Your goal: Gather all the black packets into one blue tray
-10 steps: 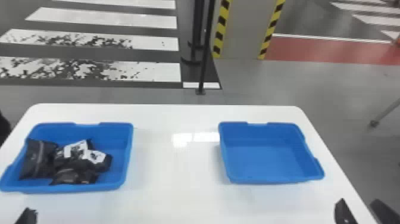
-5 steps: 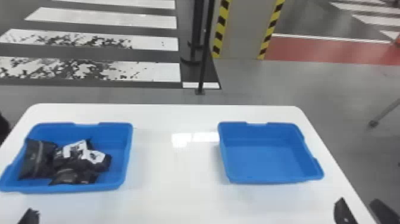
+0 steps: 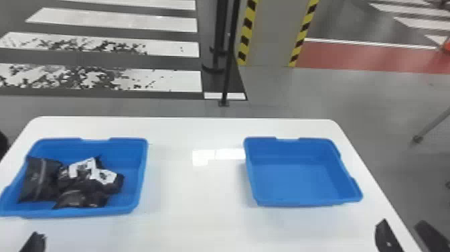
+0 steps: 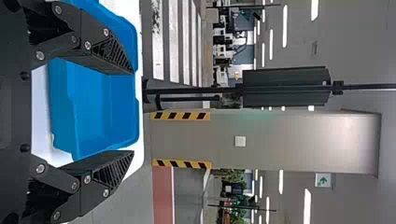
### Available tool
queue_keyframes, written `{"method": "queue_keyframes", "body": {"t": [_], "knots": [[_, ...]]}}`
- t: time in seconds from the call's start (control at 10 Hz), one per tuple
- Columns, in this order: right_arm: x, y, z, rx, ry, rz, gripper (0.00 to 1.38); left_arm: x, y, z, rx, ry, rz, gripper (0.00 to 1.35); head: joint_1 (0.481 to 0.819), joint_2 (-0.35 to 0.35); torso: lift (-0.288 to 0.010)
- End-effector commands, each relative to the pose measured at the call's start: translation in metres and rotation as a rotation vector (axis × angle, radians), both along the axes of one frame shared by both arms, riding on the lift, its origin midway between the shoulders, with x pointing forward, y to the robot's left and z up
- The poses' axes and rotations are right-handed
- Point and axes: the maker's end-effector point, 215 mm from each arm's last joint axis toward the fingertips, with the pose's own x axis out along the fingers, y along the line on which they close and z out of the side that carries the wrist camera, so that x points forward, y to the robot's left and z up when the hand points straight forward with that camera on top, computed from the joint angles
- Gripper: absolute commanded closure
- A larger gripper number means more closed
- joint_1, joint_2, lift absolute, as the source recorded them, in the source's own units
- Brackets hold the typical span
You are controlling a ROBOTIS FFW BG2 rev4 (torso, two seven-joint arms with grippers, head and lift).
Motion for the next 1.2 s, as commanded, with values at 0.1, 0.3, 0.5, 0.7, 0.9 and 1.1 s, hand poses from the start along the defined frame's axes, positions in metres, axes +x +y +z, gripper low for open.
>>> {"method": "queue_keyframes", "body": {"t": [0.1, 0.3, 0.5, 0.7, 0.9, 1.1], "knots": [[0.000, -0.001, 0.000, 0.008, -0.001, -0.005, 0.46, 0.001, 0.000, 0.000, -0.006, -0.003, 0.002, 0.25, 0.695, -0.152, -0.110], [0.001, -0.001, 0.001, 0.008, -0.006, -0.005, 0.46, 0.001, 0.001, -0.002, -0.016, 0.002, 0.005, 0.25, 0.695, -0.152, -0.110], [0.001, -0.002, -0.001, 0.012, -0.005, -0.008, 0.46, 0.002, -0.001, -0.005, -0.023, 0.006, 0.003, 0.25, 0.695, -0.152, -0.110], [0.001, -0.004, -0.002, 0.021, -0.005, -0.013, 0.46, 0.003, -0.003, -0.005, -0.029, 0.005, 0.000, 0.25, 0.695, -0.156, -0.110], [0.003, -0.001, -0.003, 0.026, -0.008, -0.009, 0.46, 0.003, -0.005, -0.008, -0.039, 0.009, -0.002, 0.25, 0.695, -0.161, -0.110], [0.004, 0.001, -0.007, 0.049, -0.007, -0.011, 0.46, 0.003, -0.007, -0.011, -0.054, 0.011, -0.003, 0.25, 0.695, -0.161, -0.110]]}}
